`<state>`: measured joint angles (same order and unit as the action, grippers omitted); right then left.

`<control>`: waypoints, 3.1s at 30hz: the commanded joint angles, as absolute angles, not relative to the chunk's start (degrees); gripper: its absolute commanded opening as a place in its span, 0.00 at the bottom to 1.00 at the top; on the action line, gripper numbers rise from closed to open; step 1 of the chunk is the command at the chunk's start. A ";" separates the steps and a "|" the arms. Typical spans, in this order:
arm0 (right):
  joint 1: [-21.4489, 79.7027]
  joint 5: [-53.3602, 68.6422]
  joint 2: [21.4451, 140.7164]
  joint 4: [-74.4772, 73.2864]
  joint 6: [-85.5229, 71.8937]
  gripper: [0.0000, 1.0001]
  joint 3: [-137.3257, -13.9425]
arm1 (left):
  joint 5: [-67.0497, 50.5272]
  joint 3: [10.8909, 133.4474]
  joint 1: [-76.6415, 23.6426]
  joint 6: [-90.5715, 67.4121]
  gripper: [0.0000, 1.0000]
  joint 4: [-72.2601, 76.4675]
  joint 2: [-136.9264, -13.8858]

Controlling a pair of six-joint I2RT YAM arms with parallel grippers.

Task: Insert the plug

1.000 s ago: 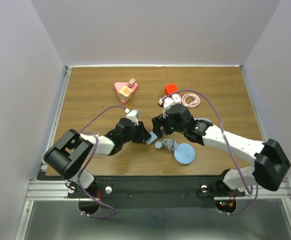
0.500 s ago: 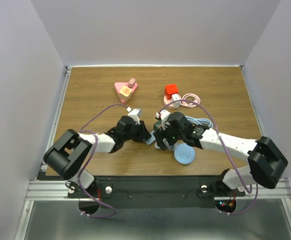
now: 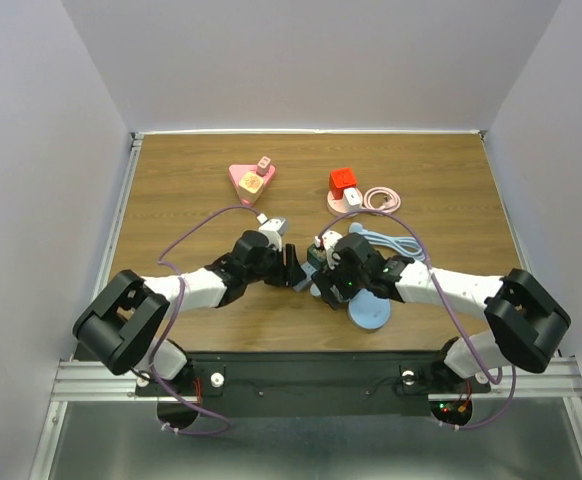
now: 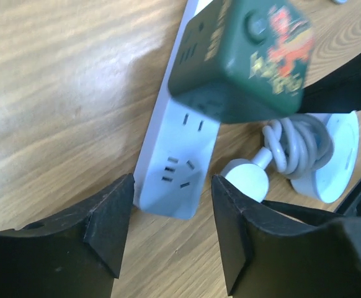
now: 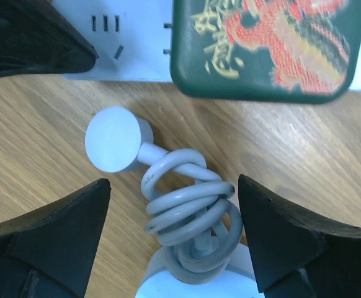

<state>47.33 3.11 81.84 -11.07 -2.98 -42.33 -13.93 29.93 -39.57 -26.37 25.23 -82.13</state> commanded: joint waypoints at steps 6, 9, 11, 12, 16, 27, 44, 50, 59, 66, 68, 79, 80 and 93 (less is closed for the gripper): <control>47.72 -3.06 80.95 -10.99 -8.43 0.64 -40.87 | -16.52 41.12 -39.90 -20.04 0.69 23.29 -82.79; 47.72 -4.65 79.72 -11.16 -10.02 0.58 -40.34 | -17.66 44.46 -39.90 -19.16 0.70 23.29 -85.51; 47.72 -4.49 77.97 -10.99 -11.16 0.58 -39.55 | -18.72 46.66 -40.16 -18.11 0.72 23.29 -87.27; 47.72 -4.66 77.26 -10.99 -11.60 0.59 -39.29 | -19.07 47.28 -40.25 -17.67 0.72 23.03 -87.97; 47.64 -5.62 74.01 -10.99 -13.18 0.60 -38.06 | -18.72 49.39 -41.22 -16.00 0.77 21.62 -90.87; 47.64 -7.12 71.63 -11.08 -14.06 0.62 -37.36 | -12.23 51.77 -44.12 -13.71 0.76 19.25 -94.57; 47.64 -2.20 78.57 -8.62 -8.88 0.68 -40.52 | 2.98 50.28 -43.95 -16.34 0.00 14.59 -93.09; 47.55 -0.53 81.30 -5.98 -7.04 0.65 -42.36 | 5.01 45.80 -40.35 -19.68 0.00 13.45 -88.25; 47.64 -0.88 83.93 -0.97 -7.38 0.01 -43.16 | 8.96 45.26 -35.86 -25.05 0.00 14.93 -87.89; 47.64 -2.29 82.18 6.40 -7.56 0.00 -41.93 | 5.28 51.15 -35.86 -26.02 0.00 16.61 -93.25; 47.64 -1.32 81.39 9.30 -7.56 0.01 -40.96 | 3.61 51.85 -35.86 -26.28 0.04 16.79 -94.21; 47.64 -2.63 84.02 18.01 -10.89 0.01 -41.75 | 2.55 52.91 -35.51 -26.54 0.78 15.82 -89.40; 47.64 -2.55 84.11 19.76 -11.68 0.00 -41.14 | 2.55 52.82 -35.33 -26.63 0.81 15.65 -88.86; 49.65 -8.52 90.34 19.96 -14.50 0.00 -46.05 | 2.20 46.95 -32.87 -27.07 0.99 14.85 -78.93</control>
<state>47.86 -4.97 89.12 16.29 -13.37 -41.82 1.80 50.22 -33.61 -26.55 14.24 -83.79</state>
